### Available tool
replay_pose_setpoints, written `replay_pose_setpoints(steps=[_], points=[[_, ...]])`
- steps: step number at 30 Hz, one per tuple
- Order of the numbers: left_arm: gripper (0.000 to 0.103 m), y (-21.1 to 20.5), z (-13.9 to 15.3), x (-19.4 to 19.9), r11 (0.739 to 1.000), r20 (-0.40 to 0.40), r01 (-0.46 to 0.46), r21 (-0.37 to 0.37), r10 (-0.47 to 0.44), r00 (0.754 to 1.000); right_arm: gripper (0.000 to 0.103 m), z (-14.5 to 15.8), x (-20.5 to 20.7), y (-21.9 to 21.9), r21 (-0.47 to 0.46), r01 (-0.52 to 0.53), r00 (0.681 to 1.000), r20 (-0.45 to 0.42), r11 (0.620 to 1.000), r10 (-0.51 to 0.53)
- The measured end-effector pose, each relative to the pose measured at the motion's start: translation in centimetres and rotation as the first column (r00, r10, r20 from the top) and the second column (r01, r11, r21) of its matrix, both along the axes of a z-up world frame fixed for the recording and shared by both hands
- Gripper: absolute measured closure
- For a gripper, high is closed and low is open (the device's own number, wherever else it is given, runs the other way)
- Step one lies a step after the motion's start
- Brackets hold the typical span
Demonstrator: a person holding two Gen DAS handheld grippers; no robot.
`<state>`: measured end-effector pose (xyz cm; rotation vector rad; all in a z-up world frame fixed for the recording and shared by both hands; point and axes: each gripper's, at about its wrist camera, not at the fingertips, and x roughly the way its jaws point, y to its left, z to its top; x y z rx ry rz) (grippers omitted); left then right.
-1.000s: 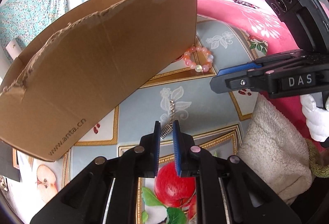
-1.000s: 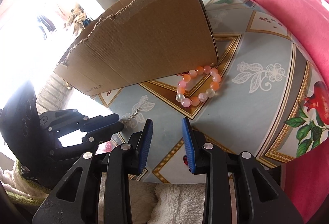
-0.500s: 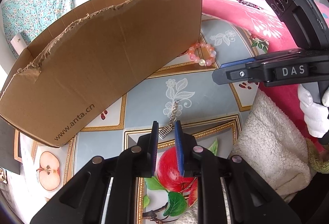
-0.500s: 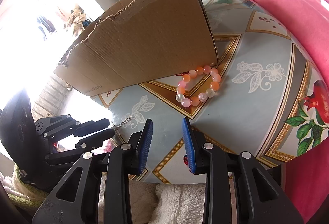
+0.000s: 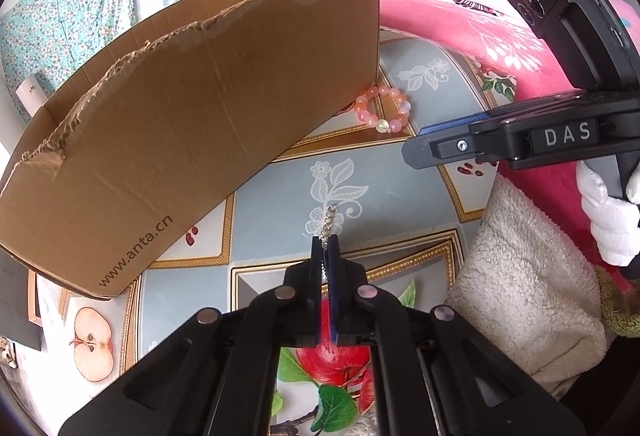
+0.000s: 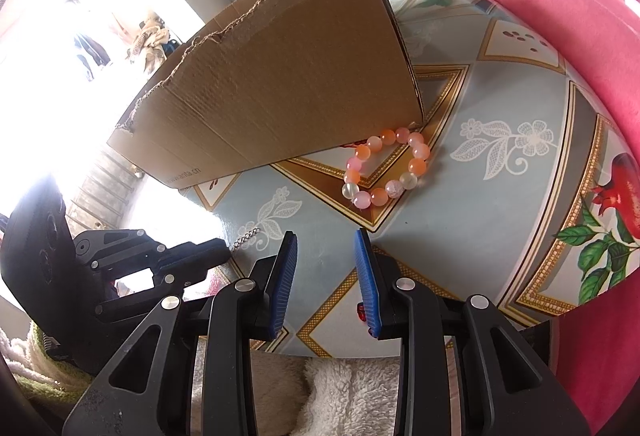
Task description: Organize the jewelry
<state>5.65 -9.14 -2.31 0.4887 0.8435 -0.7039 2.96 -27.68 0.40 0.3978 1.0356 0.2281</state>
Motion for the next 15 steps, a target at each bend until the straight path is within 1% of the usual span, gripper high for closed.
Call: replay_pose_setpoints(steps=[8,10,15], points=[[0.101,1.1,1.9,0.4,0.998,0.032,-0.051,-0.049,0.052,0.998,0.074,0.1,-0.1,-0.1,0.003,0.001,1.000,0.002,1.000,-0.001],[0.101,1.2,2.3,0.6,0.996,0.030,-0.066,-0.059,0.068,0.997,0.074,0.1,0.0,-0.1,0.004,0.001,1.000,0.001,1.000,-0.001],[0.101,0.9,2.4,1.3,0.993,0.025,-0.113,-0.041,0.114,0.993,0.074,0.1,-0.1,-0.2,0.004,0.001,1.000,0.002,1.000,-0.001]])
